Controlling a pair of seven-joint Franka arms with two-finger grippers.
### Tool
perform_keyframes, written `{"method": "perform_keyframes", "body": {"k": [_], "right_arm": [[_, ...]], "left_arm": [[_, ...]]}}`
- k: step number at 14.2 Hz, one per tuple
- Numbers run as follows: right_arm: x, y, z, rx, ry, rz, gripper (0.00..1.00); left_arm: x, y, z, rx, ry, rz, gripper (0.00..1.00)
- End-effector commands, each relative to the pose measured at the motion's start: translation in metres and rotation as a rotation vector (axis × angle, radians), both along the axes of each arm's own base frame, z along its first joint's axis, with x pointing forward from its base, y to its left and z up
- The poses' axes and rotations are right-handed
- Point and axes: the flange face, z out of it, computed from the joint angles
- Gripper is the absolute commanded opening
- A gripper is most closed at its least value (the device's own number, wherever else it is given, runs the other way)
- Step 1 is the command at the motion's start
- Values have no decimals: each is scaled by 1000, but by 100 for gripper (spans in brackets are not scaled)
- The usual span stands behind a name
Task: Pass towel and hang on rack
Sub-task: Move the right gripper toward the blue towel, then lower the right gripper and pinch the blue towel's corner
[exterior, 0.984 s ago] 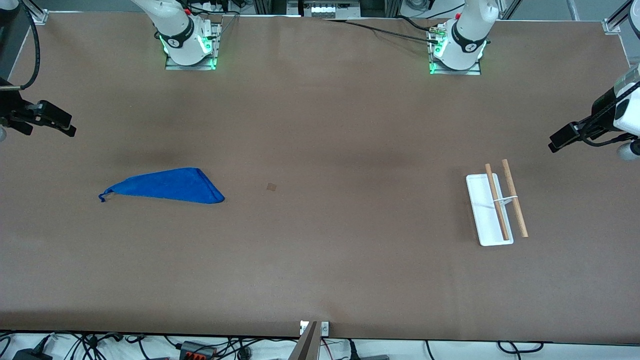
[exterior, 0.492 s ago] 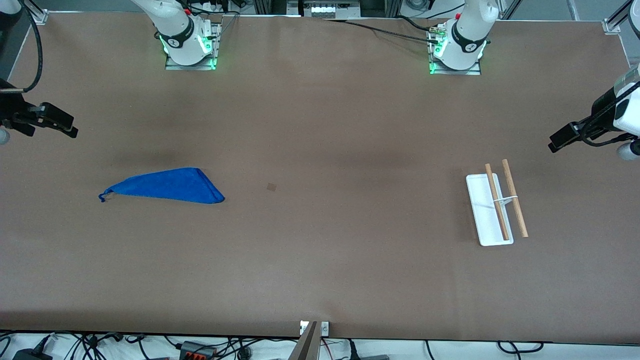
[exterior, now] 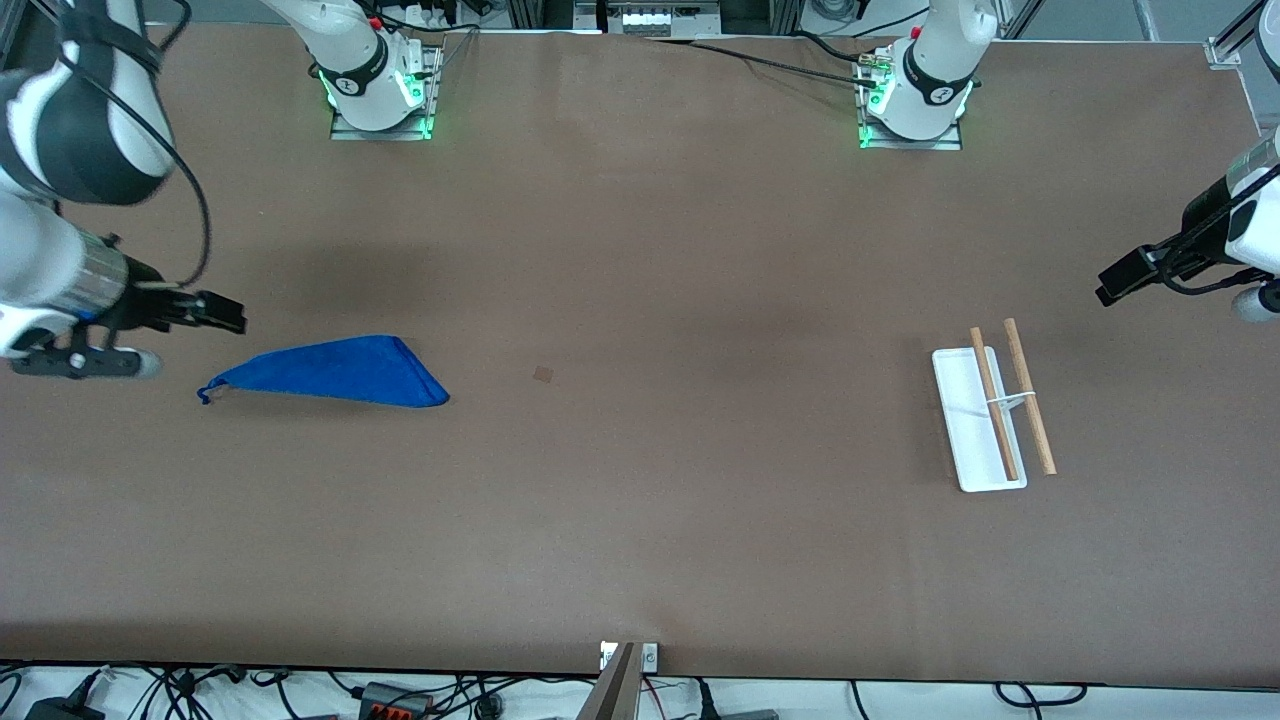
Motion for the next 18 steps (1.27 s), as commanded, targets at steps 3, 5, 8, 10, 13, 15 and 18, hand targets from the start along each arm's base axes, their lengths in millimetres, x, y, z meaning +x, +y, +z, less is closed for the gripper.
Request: {"method": "perform_keyframes", "body": {"k": [3,5,8,10,13,15,18], "right_arm": [[-5,47,-66,-31,63,-154,100],[-1,72,-105,-14,91,-238,100],[1,78,-162,35,131,-321,100],[-13,79,-190,43,144,-331,100],[-28,94,-213,30,165,-303,100],[-29,89,-230,21,186,-318,100],[-39,84,-242,10,216,-324,100]], "left_arm": [[3,0,6,-8,-2,6,100],[2,0,6,-6,0,6,100],[3,0,7,-6,-2,6,100],[3,0,7,-6,-3,7,100],[3,0,7,-8,-2,6,100],[3,0,7,-8,-2,6,100],[3,0,7,-8,-2,8,100]]}}
